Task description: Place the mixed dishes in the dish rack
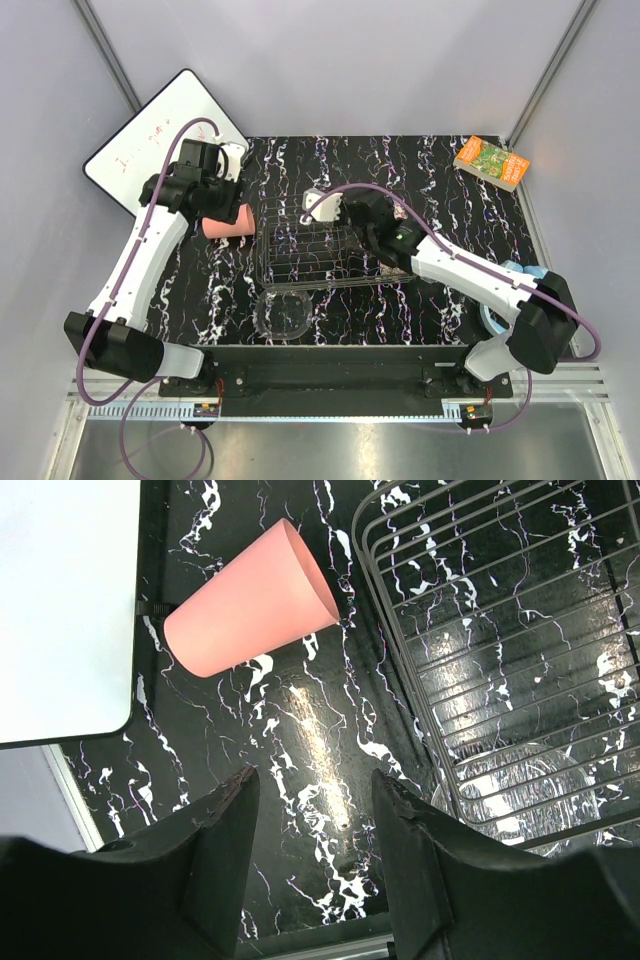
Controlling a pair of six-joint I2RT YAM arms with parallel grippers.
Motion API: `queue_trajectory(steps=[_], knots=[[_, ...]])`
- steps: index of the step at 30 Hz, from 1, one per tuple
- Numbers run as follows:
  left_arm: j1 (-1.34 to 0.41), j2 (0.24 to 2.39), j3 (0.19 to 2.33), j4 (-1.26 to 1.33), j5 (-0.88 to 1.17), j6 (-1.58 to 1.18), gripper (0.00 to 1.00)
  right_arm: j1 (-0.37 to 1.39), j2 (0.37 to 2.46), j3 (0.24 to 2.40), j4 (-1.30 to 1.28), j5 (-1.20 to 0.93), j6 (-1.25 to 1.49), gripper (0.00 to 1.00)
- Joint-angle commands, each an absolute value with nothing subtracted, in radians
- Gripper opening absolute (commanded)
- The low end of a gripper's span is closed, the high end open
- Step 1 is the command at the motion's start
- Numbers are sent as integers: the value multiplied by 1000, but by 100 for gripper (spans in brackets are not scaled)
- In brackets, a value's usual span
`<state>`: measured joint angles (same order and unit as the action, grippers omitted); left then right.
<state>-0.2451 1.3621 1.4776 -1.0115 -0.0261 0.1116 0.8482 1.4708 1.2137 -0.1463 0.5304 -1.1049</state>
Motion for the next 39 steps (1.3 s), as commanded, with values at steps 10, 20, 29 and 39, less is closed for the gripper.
queue_trajectory(steps=[10, 20, 29, 39], knots=[[-249, 1371, 1502, -959, -6, 98, 53, 808, 1466, 1187, -69, 361, -1341, 0], [-249, 1385, 1505, -948, -6, 104, 53, 770, 1531, 1158, -28, 318, -1385, 0], [-247, 1394, 1503, -940, -6, 109, 53, 755, 1555, 1095, 32, 290, -1371, 0], [-248, 1399, 1486, -930, -8, 106, 53, 759, 1566, 1008, 187, 360, -1269, 0]])
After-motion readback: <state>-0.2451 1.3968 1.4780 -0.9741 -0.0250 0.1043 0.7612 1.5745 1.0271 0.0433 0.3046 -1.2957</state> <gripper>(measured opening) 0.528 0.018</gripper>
